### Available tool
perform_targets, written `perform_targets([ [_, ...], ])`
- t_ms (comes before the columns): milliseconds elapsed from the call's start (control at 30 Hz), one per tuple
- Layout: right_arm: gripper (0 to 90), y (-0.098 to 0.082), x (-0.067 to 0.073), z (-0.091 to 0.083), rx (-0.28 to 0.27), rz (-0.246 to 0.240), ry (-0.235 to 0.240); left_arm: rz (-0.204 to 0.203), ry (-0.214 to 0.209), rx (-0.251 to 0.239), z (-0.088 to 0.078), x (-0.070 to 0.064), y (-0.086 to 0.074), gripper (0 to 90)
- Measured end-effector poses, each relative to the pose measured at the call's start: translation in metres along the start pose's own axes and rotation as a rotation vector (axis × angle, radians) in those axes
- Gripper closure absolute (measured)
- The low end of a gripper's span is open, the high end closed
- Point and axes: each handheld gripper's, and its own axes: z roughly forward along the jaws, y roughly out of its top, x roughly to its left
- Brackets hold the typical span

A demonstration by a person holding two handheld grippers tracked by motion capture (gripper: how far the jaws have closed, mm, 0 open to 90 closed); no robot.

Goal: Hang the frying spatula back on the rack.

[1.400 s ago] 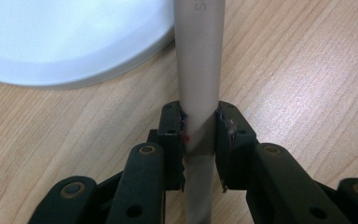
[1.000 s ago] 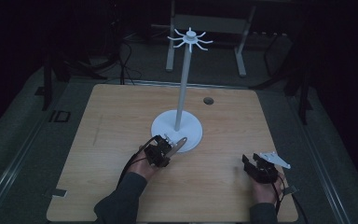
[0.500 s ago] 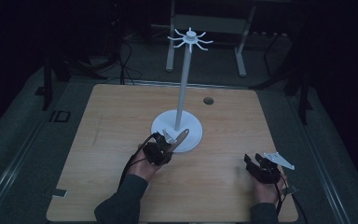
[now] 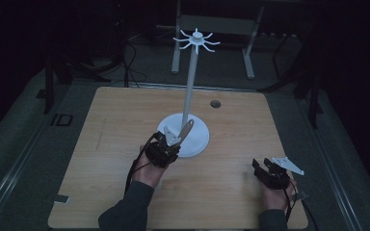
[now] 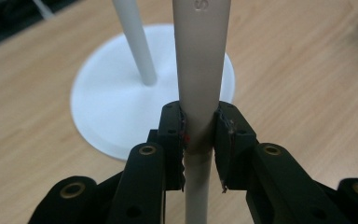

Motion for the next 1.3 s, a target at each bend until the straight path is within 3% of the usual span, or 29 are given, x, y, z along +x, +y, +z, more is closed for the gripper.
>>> perform_targets([
  [267,48.2,0.0,-0.001,-0.001,-0.001,0.0,-0.005,-0.01,0.046,-0.062,-0.007,-0.005,0.009,74.1],
  [533,48.2,0.0,-0.001,-0.001,-0.001,-0.003,-0.006,-0.051,0.071,-0.122,-0.012,-0.008,0.014,74.1],
  [833,48.2,0.0,-0.001,0.0,0.002,-0.004,-0.01,-0.078,0.079,-0.188,-0.019,-0.011,0.023,74.1],
  [1300,47.6,0.0,-0.002,-0.001,-0.002,-0.002,-0.009,-0.081,0.091,-0.238,-0.023,-0.018,0.037,74.1],
])
